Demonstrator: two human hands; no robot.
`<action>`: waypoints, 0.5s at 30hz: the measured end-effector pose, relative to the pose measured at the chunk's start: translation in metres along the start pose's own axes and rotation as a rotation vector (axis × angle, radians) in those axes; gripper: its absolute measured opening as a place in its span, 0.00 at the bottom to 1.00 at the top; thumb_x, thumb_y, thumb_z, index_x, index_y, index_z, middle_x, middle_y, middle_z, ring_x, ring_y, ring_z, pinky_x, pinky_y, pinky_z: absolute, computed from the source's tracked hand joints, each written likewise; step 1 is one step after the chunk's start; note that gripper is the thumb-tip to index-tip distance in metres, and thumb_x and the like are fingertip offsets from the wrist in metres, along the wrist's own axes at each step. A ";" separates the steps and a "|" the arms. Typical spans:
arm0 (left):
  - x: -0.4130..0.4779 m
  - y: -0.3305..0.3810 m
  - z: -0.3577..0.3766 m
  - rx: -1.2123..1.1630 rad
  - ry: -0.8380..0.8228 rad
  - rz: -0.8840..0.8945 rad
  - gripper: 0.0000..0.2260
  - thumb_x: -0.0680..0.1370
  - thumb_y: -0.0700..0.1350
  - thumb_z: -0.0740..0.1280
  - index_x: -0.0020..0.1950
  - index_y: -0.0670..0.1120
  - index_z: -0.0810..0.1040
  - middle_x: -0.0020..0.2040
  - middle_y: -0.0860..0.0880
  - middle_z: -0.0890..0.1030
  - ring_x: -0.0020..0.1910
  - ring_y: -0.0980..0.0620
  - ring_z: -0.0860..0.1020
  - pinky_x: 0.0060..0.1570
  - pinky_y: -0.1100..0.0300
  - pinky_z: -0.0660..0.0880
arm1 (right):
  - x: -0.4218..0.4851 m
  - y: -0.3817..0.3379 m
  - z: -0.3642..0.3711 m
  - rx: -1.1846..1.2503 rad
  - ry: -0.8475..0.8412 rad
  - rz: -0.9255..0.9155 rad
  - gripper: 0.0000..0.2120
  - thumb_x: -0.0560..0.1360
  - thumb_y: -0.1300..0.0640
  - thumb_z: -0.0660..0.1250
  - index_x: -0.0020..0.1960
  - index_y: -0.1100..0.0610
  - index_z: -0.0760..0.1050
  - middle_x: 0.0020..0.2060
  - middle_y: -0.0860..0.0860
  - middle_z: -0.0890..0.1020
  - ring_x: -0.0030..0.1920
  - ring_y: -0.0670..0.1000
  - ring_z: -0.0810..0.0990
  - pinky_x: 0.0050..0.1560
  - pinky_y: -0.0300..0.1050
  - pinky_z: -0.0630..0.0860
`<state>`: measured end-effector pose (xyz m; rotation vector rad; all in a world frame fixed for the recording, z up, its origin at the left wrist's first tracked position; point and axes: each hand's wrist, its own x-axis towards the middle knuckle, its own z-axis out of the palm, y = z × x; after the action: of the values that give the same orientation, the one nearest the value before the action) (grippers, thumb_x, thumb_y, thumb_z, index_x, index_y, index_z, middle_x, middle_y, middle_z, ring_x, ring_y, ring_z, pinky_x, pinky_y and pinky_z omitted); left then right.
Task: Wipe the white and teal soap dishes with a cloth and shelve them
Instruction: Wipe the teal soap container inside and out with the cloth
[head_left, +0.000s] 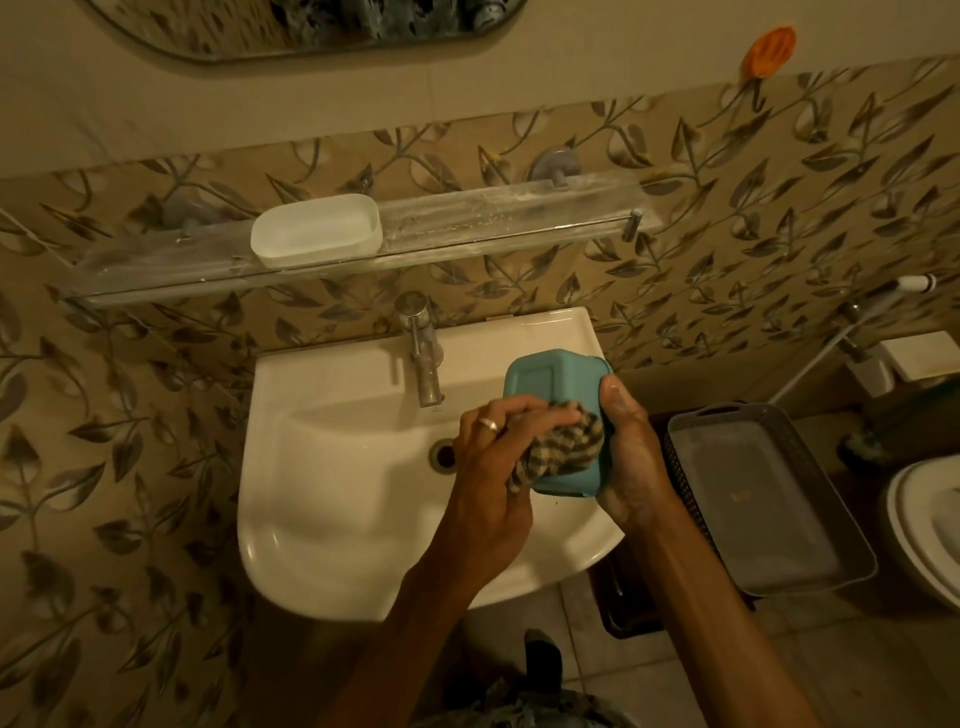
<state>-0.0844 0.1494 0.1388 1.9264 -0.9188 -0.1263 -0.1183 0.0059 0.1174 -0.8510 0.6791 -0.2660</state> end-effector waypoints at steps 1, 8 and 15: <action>-0.008 -0.003 0.001 -0.003 -0.005 0.008 0.25 0.74 0.34 0.61 0.64 0.59 0.70 0.63 0.53 0.69 0.64 0.51 0.66 0.61 0.56 0.71 | 0.000 -0.001 -0.001 0.012 0.012 0.005 0.25 0.80 0.44 0.54 0.67 0.60 0.72 0.60 0.66 0.78 0.60 0.66 0.77 0.61 0.66 0.74; -0.026 -0.007 0.003 -0.060 0.056 -0.037 0.29 0.69 0.30 0.61 0.62 0.58 0.72 0.63 0.54 0.68 0.64 0.49 0.66 0.60 0.56 0.74 | -0.003 0.004 0.005 -0.043 0.037 0.001 0.21 0.81 0.45 0.54 0.65 0.57 0.73 0.57 0.63 0.80 0.57 0.64 0.79 0.59 0.63 0.76; 0.040 -0.010 -0.016 -0.038 0.188 -0.121 0.25 0.72 0.31 0.60 0.64 0.52 0.73 0.61 0.52 0.71 0.62 0.54 0.69 0.63 0.61 0.69 | -0.010 0.011 0.015 -0.171 -0.063 -0.051 0.19 0.80 0.47 0.56 0.62 0.58 0.75 0.50 0.58 0.83 0.48 0.59 0.82 0.49 0.56 0.80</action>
<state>-0.0435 0.1381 0.1502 1.9214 -0.6715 -0.0329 -0.1165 0.0269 0.1209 -1.0372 0.6277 -0.2276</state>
